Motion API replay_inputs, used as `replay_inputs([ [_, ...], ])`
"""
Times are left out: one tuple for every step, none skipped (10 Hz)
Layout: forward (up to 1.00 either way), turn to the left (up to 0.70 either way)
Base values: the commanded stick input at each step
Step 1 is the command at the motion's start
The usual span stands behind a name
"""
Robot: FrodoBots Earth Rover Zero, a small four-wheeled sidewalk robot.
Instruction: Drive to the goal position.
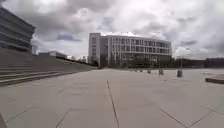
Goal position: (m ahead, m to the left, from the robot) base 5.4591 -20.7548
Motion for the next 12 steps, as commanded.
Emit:
replay_inputs([
  [0.7, 0.0],
  [0.7, 0.0],
  [0.7, 0.0],
  [0.7, 0.0],
  [0.7, 0.0],
  [0.7, 0.0],
  [0.7, 0.0],
  [0.7, 0.0],
  [0.7, 0.0],
  [0.7, 0.0],
  [0.7, 0.0],
  [0.7, 0.0],
])
